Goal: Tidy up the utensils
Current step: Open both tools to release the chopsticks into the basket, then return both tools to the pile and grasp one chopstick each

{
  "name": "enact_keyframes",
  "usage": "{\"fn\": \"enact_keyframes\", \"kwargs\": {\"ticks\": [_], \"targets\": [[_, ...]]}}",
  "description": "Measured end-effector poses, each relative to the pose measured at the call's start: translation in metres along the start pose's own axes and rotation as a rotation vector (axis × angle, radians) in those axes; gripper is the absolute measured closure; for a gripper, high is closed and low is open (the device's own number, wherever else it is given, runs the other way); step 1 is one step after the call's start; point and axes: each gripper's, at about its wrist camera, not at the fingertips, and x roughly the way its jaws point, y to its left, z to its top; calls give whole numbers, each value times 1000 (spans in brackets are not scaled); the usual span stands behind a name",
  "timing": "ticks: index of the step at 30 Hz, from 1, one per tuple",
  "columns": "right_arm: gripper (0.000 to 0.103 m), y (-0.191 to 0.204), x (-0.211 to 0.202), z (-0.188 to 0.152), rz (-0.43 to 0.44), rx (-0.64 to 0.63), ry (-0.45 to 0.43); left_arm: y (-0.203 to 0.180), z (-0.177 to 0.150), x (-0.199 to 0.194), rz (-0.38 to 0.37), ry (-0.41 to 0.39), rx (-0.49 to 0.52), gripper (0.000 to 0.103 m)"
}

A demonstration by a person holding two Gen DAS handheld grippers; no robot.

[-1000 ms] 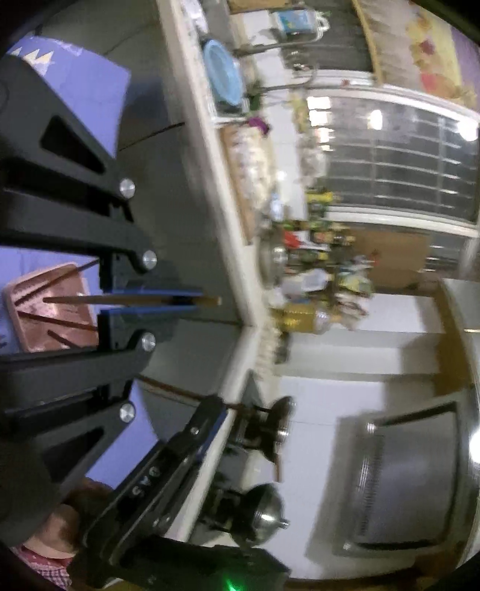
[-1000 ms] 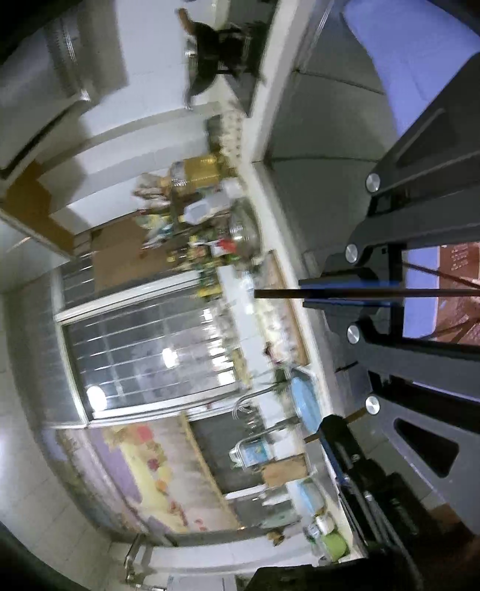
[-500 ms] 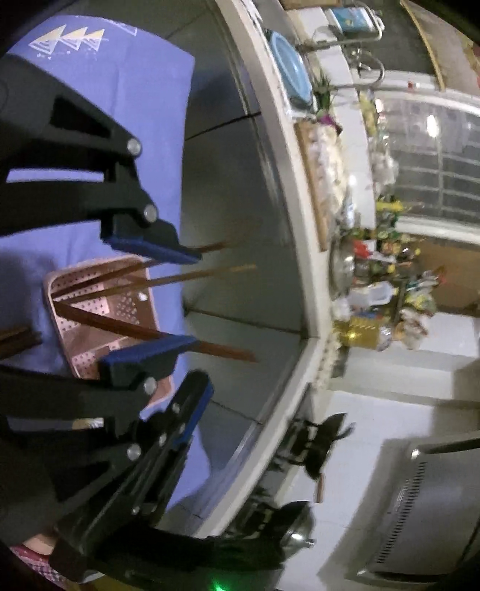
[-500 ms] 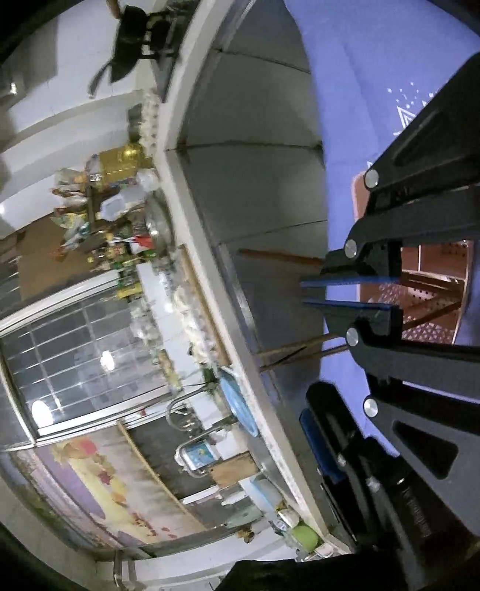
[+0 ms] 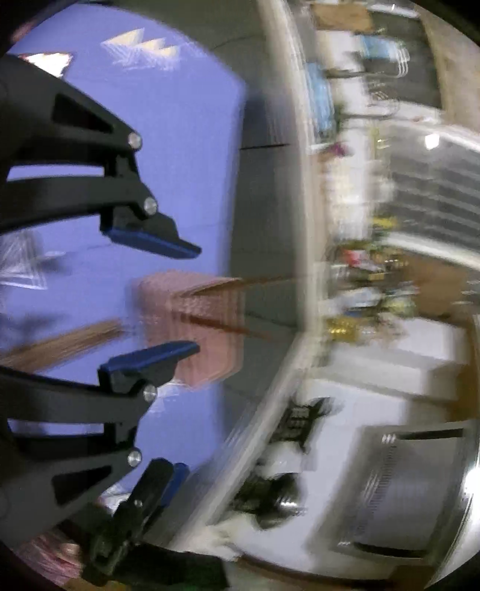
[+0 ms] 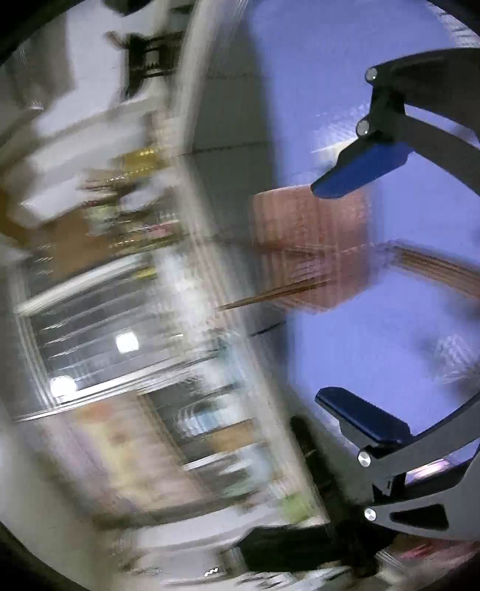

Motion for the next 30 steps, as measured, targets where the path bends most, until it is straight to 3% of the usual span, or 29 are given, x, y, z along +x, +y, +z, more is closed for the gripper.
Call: {"fn": "enact_keyframes", "kwargs": {"ticks": [2, 3, 4, 7, 14, 16, 19, 24, 30], "targets": [[21, -11, 6, -44, -61, 34, 122, 2, -38, 15, 4, 117, -4, 59], [41, -16, 12, -67, -72, 58, 216, 3, -60, 24, -13, 185, -18, 59], [54, -20, 17, -84, -76, 80, 293, 3, -72, 28, -29, 219, -31, 59], [72, -24, 19, -119, -77, 137, 391, -5, -101, 36, -66, 290, -46, 59], [73, 10, 21, -131, -16, 35, 431, -33, -127, 52, -70, 354, 3, 74], [73, 20, 31, -138, -45, -27, 471, -36, -132, 54, -57, 367, 14, 75], [75, 15, 31, -141, -111, -69, 452, -45, -138, 63, -47, 393, 39, 75], [75, -5, 26, -135, -81, 31, 426, -53, -138, 66, -42, 388, 67, 75], [75, -16, 25, -133, -89, 60, 413, -54, -142, 75, -8, 404, 70, 75]]}}
